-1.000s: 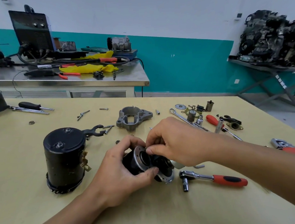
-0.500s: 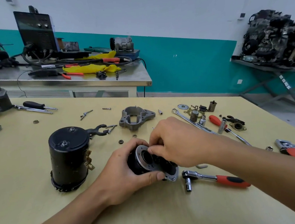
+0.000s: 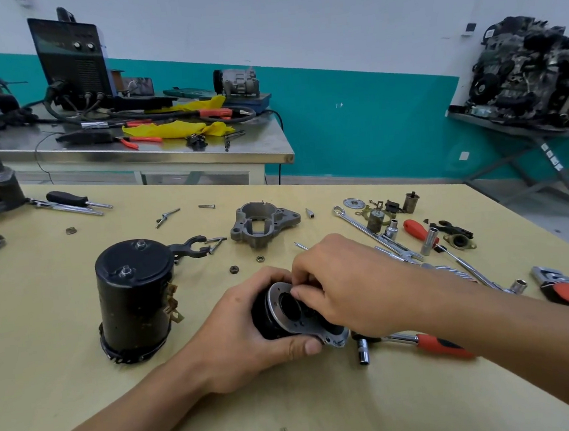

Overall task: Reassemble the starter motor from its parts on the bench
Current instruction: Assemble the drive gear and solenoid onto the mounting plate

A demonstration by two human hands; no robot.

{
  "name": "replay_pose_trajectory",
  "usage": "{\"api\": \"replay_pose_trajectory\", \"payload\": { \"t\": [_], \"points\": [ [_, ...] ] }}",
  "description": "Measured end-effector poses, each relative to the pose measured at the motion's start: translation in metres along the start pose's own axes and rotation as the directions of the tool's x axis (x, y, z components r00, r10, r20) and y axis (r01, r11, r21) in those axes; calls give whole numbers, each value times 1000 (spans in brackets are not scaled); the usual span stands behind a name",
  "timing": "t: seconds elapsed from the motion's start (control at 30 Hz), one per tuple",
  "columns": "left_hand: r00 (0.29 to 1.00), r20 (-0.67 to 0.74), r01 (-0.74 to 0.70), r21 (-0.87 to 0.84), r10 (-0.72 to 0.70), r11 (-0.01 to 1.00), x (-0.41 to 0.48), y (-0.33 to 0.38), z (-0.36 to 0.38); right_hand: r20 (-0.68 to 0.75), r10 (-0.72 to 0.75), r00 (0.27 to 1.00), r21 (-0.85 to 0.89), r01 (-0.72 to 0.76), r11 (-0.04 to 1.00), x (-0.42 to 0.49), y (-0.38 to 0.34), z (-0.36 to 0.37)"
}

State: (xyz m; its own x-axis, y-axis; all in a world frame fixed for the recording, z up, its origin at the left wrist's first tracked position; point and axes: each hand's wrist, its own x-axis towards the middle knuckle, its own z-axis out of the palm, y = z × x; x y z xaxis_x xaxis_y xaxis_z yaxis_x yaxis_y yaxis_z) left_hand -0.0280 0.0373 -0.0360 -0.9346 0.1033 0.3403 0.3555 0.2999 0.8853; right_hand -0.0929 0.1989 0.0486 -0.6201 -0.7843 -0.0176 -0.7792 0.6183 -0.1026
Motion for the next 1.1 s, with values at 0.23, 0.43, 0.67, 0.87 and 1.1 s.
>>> {"api": "replay_pose_trajectory", "payload": {
  "t": [0.23, 0.43, 0.67, 0.87, 1.1],
  "points": [
    [998, 20, 52, -15, -52, 999, 0, 1, -5, 20, -28, 999, 5, 28, 1000, 0, 4, -3],
    [999, -11, 52, 1, -52, 999, -2, 3, -2, 15, -18, 1000, 68, 17, 998, -1, 6, -3],
    [998, -43, 43, 13, -43, 999, -3, 4, 2, 32, -5, 999, 67, 3, 998, -1, 3, -2],
    [998, -46, 37, 17, -36, 999, -2, 3, 1, 74, -13, 997, -31, 15, 999, -2, -3, -2],
    [1000, 1, 19, -14, -19, 1000, -2, 3, -2, 84, -31, 996, -52, 35, 998, -4, -6, 0]
  ]
}}
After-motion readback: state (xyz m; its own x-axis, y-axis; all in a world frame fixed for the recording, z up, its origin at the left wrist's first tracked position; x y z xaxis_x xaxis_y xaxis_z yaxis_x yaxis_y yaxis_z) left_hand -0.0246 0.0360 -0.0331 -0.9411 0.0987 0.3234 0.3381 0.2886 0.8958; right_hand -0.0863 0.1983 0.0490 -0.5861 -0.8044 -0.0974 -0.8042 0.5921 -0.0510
